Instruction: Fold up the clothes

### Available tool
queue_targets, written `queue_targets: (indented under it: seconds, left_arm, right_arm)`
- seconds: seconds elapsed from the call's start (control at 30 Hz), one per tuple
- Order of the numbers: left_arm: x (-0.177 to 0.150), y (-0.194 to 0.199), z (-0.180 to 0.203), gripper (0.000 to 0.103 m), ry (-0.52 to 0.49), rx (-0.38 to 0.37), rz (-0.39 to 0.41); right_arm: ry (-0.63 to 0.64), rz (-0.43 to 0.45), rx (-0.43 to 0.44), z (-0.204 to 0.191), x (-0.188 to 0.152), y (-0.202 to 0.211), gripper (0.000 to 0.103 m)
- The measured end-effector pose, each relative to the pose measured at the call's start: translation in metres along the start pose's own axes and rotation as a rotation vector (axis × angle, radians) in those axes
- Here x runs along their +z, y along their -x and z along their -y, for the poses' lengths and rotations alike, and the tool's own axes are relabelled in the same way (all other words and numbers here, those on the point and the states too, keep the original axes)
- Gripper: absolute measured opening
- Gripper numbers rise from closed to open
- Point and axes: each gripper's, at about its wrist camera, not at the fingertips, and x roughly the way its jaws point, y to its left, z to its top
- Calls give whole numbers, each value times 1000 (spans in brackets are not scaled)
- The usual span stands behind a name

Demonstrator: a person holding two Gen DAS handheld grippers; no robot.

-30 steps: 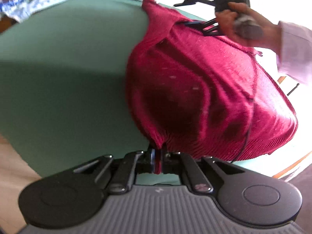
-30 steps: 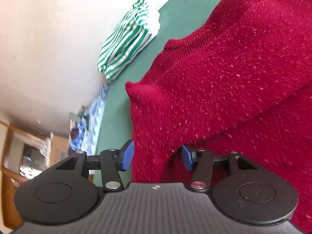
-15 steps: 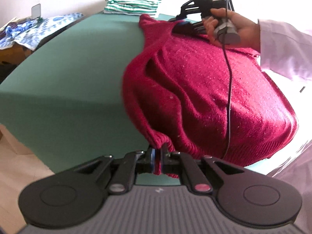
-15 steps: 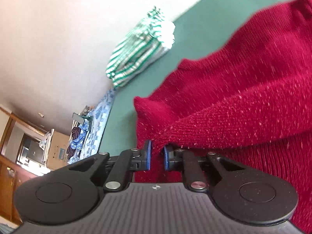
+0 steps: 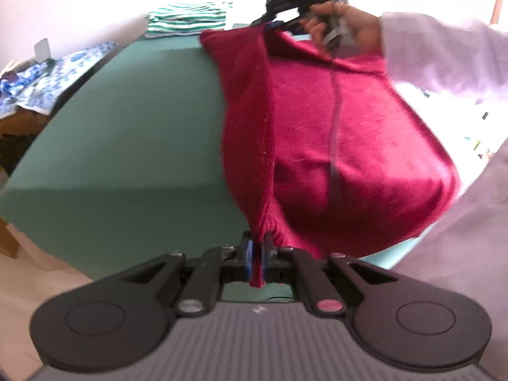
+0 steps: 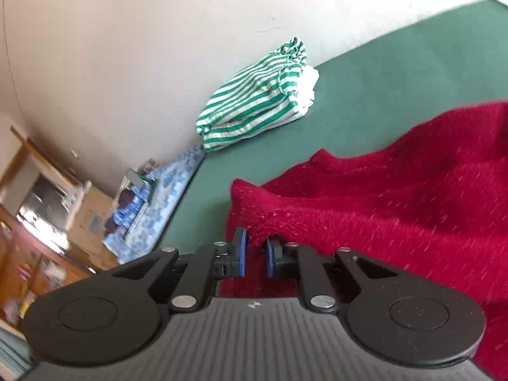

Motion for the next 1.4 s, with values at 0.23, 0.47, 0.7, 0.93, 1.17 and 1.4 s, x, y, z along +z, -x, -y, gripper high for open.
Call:
queue_targets:
  seconds: [0.23,0.47,0.7,0.93,1.17,1.4]
  left_arm:
    - [-2,-17,34,1,7,-60,-35]
    - [-10,-48,51,1,31,-48,-74]
    - [-19,-40,55,6,53,-64,-107]
    - [-11,-15,11,23,123,19,-11]
    - [5,-75,-29,40,212,-101,-42]
    - [-13,-66,-5,0,188,-146,-57]
  right_arm:
    - [25,-47,-37,21,2,-11,14]
    - [48,-62,-82,35,-3,-17,13]
    - [-13,-128,-12,47,1,-4,32]
    - [-3,-324,146,39,-26,36,47]
    - [85,-369,134,12,-63,21,28]
    - [116,-322,47,27,-56,27,0]
